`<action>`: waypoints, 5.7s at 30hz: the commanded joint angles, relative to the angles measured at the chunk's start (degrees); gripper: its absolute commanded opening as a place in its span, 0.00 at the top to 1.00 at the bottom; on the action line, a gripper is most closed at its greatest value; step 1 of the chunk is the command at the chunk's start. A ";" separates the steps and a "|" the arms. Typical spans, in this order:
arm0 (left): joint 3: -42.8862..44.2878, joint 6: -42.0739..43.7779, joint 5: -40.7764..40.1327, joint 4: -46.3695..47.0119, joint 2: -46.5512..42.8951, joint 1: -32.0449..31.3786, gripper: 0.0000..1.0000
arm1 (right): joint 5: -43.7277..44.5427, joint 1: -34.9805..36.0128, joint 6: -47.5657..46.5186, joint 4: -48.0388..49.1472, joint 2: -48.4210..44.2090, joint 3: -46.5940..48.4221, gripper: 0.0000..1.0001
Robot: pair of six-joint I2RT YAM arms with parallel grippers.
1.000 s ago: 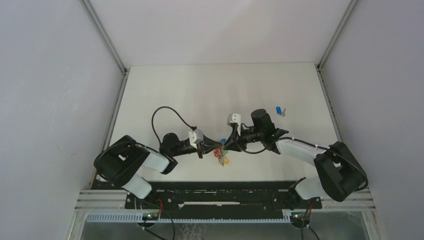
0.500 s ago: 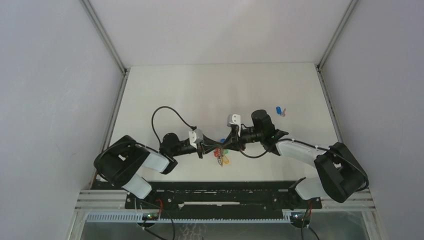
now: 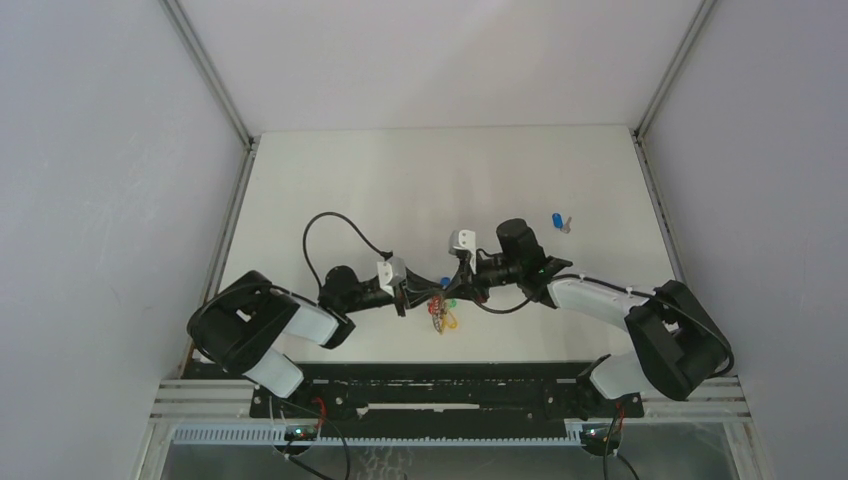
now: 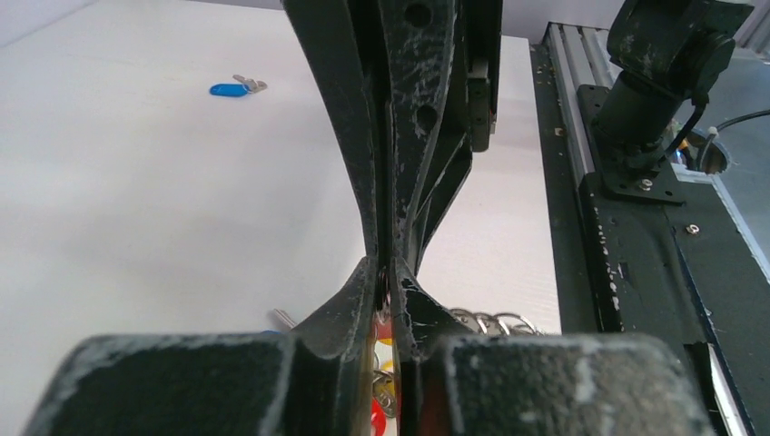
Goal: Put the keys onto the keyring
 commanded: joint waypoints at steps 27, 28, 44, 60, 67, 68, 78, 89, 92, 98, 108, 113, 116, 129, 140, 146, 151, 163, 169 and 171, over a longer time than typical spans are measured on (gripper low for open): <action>-5.96 0.82 -9.67 4.98 -1.68 1.44 0.63 | 45.81 16.28 -5.75 -72.47 17.61 46.06 1.00; -5.34 0.49 -9.28 4.96 -0.97 1.43 0.63 | 45.64 16.37 -6.23 -72.32 17.90 46.06 1.00; -11.74 3.29 -22.61 5.28 -7.69 -0.35 0.63 | 42.54 18.69 -11.43 -70.16 21.94 51.72 1.00; -10.62 2.29 -14.12 5.13 -12.68 0.10 0.67 | 43.24 20.50 -16.47 -67.50 19.57 51.62 1.00; -9.38 3.21 -10.67 5.13 -10.03 0.16 0.72 | 42.99 20.79 -17.61 -67.10 19.35 51.48 1.00; -9.38 3.44 -10.85 5.13 -9.58 0.20 0.72 | 42.79 20.96 -17.86 -66.98 19.13 51.31 1.00; -8.16 3.78 -11.63 5.13 -7.91 1.44 0.73 | 41.27 21.28 -19.49 -65.24 16.62 49.33 1.00; -6.83 4.18 -11.39 5.15 -6.43 1.74 0.72 | 39.88 21.64 -20.62 -63.79 16.26 48.48 1.00; -7.19 4.25 -11.76 5.22 -6.80 2.23 0.72 | 39.64 21.65 -21.10 -63.40 16.39 47.82 1.00; -8.02 4.31 -10.71 5.19 -7.37 4.25 0.71 | 39.45 21.70 -21.53 -62.56 16.36 47.03 1.00; -8.39 4.30 -8.11 5.20 -6.41 5.61 0.68 | 39.64 21.65 -21.81 -62.15 16.14 46.67 1.00; -9.53 3.92 -11.42 5.22 -7.24 6.42 0.68 | 39.87 21.42 -21.79 -61.73 15.69 45.99 1.00; -10.95 4.46 -13.24 5.22 -9.41 6.56 0.68 | 39.83 21.13 -21.31 -61.44 15.72 45.91 1.00; -8.24 1.54 -4.59 5.22 -7.46 6.88 0.66 | 39.22 20.86 -21.51 -60.24 14.88 45.36 1.00; -6.05 -0.26 -0.25 5.22 -5.70 5.82 0.67 | 39.20 21.09 -21.82 -59.53 14.92 45.36 1.00; -5.04 -0.01 -0.25 5.22 -3.34 5.48 0.70 | 38.89 21.67 -22.07 -59.34 14.91 45.34 1.00; -4.55 -0.29 0.44 5.22 -2.88 5.48 0.71 | 37.78 21.74 -22.45 -58.75 14.22 44.82 1.00; -6.06 0.61 -1.51 5.31 -5.30 5.45 0.72 | 32.73 18.41 -23.44 -51.40 9.25 38.80 1.00; -5.77 -0.25 -0.25 5.31 -4.64 5.43 0.71 | 32.44 18.48 -23.45 -50.78 9.59 38.41 1.00; -5.71 -0.41 0.02 5.31 -4.76 5.47 0.72 | 32.27 18.57 -23.47 -50.58 9.60 38.46 1.00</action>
